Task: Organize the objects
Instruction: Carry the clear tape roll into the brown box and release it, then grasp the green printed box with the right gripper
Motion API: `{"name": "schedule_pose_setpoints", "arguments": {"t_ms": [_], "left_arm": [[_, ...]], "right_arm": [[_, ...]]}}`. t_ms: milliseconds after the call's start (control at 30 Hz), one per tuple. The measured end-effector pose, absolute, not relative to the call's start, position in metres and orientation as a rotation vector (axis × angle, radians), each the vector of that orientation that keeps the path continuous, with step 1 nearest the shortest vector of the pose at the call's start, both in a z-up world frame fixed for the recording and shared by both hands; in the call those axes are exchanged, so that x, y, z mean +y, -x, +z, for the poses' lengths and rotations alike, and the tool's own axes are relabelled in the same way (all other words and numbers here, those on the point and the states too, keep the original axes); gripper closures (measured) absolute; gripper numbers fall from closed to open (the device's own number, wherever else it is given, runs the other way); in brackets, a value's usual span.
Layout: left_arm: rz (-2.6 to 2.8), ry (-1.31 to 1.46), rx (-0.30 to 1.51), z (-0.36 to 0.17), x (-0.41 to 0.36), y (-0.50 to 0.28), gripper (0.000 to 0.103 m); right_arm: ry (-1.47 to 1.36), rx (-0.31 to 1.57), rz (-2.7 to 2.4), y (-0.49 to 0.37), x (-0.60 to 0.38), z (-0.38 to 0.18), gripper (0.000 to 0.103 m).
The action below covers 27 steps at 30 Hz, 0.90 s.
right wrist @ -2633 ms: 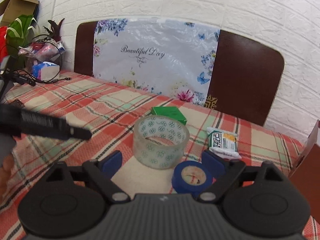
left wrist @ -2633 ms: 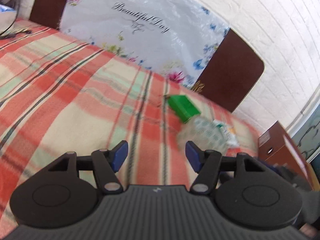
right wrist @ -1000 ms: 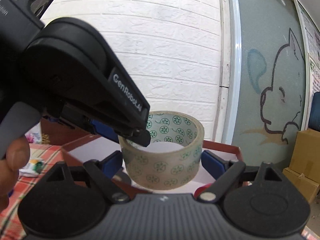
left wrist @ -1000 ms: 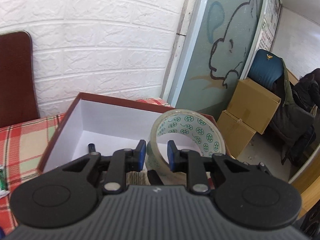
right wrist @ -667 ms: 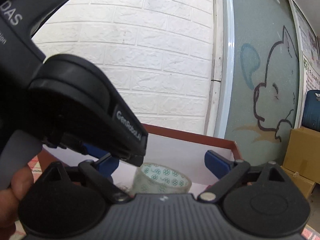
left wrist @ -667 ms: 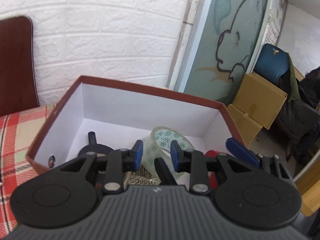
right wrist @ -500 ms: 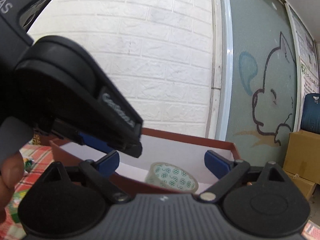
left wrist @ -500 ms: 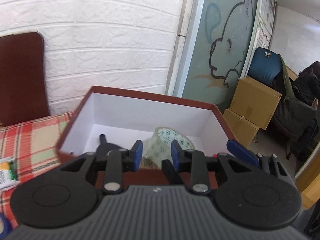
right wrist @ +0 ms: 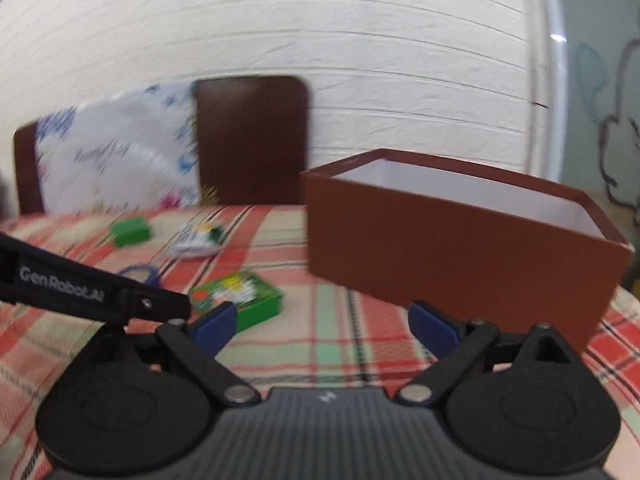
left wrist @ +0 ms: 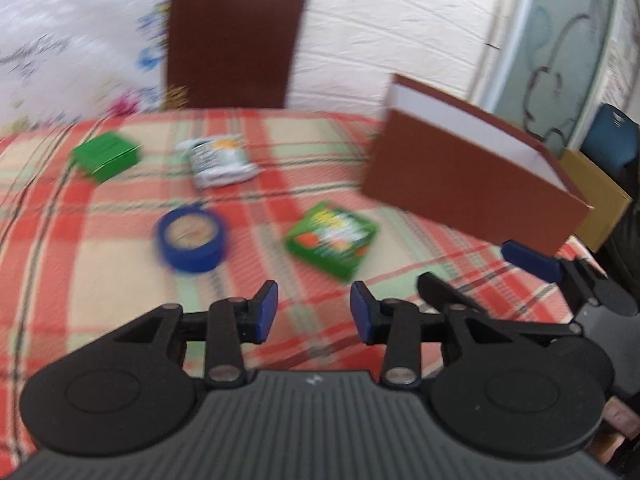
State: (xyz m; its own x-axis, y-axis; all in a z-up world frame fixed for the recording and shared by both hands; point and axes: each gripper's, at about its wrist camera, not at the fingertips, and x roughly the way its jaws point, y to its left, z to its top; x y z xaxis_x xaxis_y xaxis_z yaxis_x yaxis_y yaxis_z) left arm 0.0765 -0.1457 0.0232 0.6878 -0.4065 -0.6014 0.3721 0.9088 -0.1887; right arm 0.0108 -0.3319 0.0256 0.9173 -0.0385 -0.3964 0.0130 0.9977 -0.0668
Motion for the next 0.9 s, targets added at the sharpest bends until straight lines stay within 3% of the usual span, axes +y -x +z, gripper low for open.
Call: {"name": "schedule_pose_setpoints", "arguments": {"t_ms": [133,367,533,800,900], "left_arm": [[-0.288,0.047,0.722,0.002,-0.106,-0.081,0.063],[-0.25,0.021,0.623,-0.009,-0.077,-0.082,0.066],[-0.264,-0.021,0.588,-0.013,-0.081,-0.078,0.058],[-0.262,-0.044,0.578,-0.014,-0.085,-0.075,0.055],[-0.261,-0.047,0.579,-0.014,-0.085,-0.075,0.055]], "right_arm": [[0.038,0.489,0.067,-0.022,-0.31,0.021,0.01],[-0.049,0.586,0.062,-0.062,-0.302,0.016,0.012],[-0.032,0.615,0.025,-0.095,-0.298,0.012,0.008],[0.058,0.688,0.046,-0.125,-0.286,0.002,0.006],[0.069,0.681,0.065,-0.12,-0.285,0.004,0.018]]}}
